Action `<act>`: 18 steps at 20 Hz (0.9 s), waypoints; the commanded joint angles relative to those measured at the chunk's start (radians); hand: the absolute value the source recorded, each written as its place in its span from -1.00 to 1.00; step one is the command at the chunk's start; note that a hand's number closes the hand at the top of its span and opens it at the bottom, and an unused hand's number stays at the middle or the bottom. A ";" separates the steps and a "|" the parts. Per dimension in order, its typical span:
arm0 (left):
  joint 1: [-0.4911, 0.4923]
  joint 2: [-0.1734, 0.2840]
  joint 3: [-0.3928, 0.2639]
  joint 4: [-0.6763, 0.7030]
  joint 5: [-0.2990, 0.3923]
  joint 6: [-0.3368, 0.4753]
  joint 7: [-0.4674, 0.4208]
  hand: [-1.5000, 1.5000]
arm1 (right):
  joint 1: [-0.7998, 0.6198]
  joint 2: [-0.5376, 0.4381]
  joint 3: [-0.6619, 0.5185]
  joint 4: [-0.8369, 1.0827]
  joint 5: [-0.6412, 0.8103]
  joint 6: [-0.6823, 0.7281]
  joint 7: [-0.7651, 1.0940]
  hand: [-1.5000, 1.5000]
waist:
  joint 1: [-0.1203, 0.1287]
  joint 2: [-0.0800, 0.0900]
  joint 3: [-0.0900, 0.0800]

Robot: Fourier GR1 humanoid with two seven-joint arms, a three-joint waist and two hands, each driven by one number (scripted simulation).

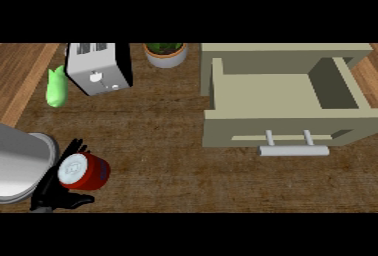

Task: Pick up the can, place it into the drawer and close the drawer

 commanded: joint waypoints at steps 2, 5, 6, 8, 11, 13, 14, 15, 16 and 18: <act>-0.006 -0.013 0.009 -0.045 0.082 -0.043 0.094 -1.00 | 0.033 0.039 -0.006 -0.043 -0.008 0.046 0.010 -1.00 | 0.003 -0.002 0.001; -0.116 -0.007 0.016 0.049 0.081 -0.013 0.092 1.00 | 0.005 0.044 0.008 0.015 0.025 0.039 -0.025 -1.00 | 0.000 0.000 0.000; -0.076 -0.006 -0.007 0.111 0.049 -0.067 -0.010 1.00 | 0.009 -0.010 -0.044 0.005 -0.061 0.043 0.031 -1.00 | -0.001 0.001 0.000; -0.097 -0.009 -0.010 0.067 0.090 -0.106 0.095 1.00 | 0.016 0.044 0.007 0.032 0.041 0.043 -0.042 -1.00 | 0.002 0.000 0.001; -0.130 0.033 -0.009 0.067 0.106 -0.154 0.102 1.00 | 0.005 0.019 -0.025 -0.057 -0.071 -0.006 0.080 -1.00 | 0.001 0.000 0.000; -0.073 -0.004 -0.033 0.003 0.111 -0.167 0.070 1.00 | 0.043 0.045 0.038 -0.058 -0.019 -0.017 0.019 -1.00 | 0.002 -0.001 0.000; -0.114 0.002 -0.023 -0.023 0.139 -0.167 0.121 1.00 | 0.036 0.037 -0.026 -0.012 -0.040 0.054 0.010 -1.00 | 0.002 -0.002 0.001; -0.079 -0.010 -0.037 -0.086 0.148 -0.180 0.136 1.00 | -0.027 -0.029 -0.033 0.014 -0.062 -0.014 0.072 -1.00 | 0.009 -0.002 0.001; -0.064 -0.039 -0.056 -0.077 0.140 -0.186 0.113 1.00 | 0.000 0.044 0.019 -0.038 -0.015 0.001 0.043 -1.00 | 0.006 -0.002 0.001; -0.086 -0.082 -0.067 -0.173 0.163 -0.138 0.156 1.00 | -0.012 0.036 0.004 -0.051 -0.019 -0.014 0.065 -1.00 | 0.009 -0.002 0.001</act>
